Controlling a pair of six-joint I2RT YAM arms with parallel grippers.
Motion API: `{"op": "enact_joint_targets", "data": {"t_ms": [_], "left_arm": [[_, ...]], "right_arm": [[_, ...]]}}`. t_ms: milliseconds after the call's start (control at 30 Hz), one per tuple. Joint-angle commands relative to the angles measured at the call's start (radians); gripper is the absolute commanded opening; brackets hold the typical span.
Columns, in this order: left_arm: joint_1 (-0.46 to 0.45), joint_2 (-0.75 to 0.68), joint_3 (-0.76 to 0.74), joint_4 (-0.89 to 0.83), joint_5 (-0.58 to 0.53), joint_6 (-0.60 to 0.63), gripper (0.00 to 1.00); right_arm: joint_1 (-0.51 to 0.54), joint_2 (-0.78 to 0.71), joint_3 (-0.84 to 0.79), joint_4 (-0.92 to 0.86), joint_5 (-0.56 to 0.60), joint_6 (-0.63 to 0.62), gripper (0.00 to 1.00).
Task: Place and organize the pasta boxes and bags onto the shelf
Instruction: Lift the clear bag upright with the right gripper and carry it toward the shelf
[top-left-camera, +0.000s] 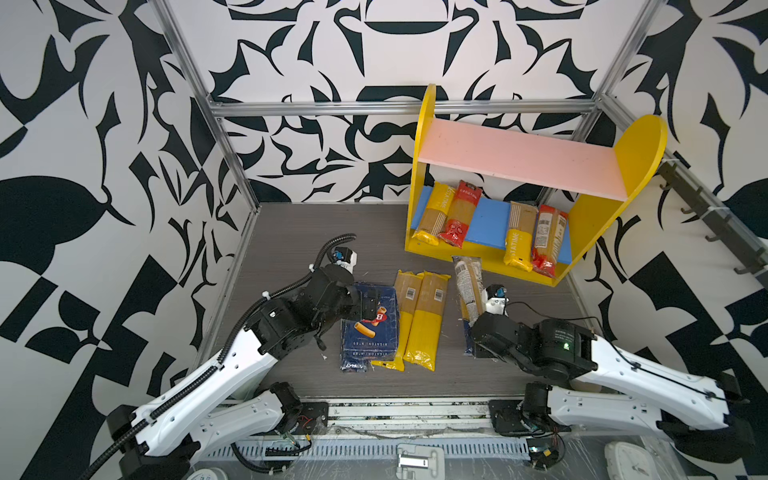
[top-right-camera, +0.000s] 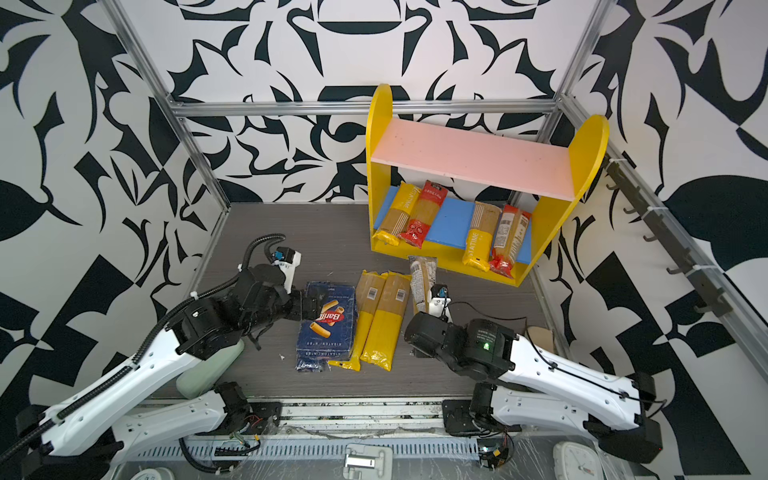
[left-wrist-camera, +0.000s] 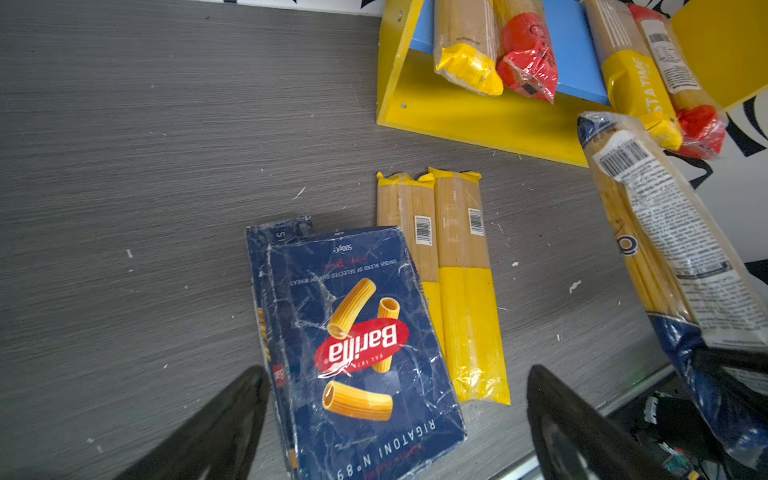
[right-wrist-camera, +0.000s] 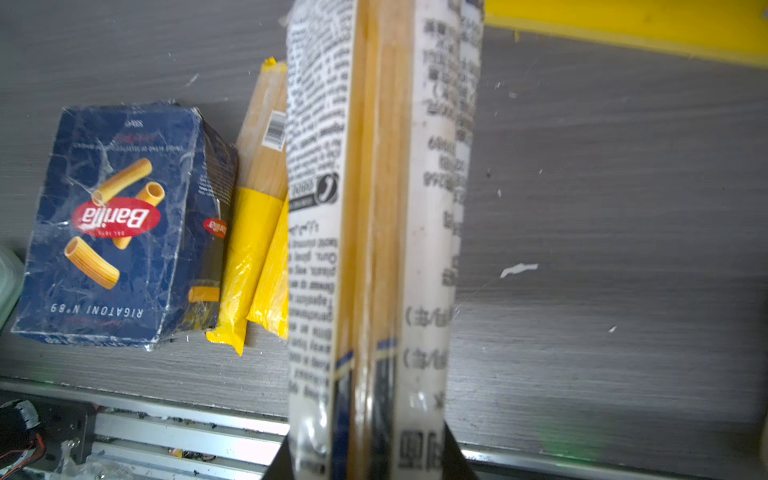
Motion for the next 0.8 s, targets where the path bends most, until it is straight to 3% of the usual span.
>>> {"op": "enact_joint_targets", "data": {"t_ms": [0, 167, 333, 767], "left_arm": [[0.002, 0.032, 0.047, 0.052, 0.054, 0.019, 0.99], [0.002, 0.082, 0.074, 0.083, 0.093, 0.034, 0.99], [0.001, 0.126, 0.094, 0.117, 0.134, 0.044, 0.99], [0.001, 0.230, 0.181, 0.132, 0.155, 0.099, 0.99]], "right_arm": [[-0.044, 0.007, 0.103, 0.039, 0.139, -0.095, 0.00], [-0.159, 0.045, 0.137, 0.076, 0.099, -0.197, 0.00], [-0.338, 0.095, 0.180, 0.140, 0.001, -0.331, 0.00], [-0.680, 0.309, 0.325, 0.308, -0.142, -0.591, 0.00]]}}
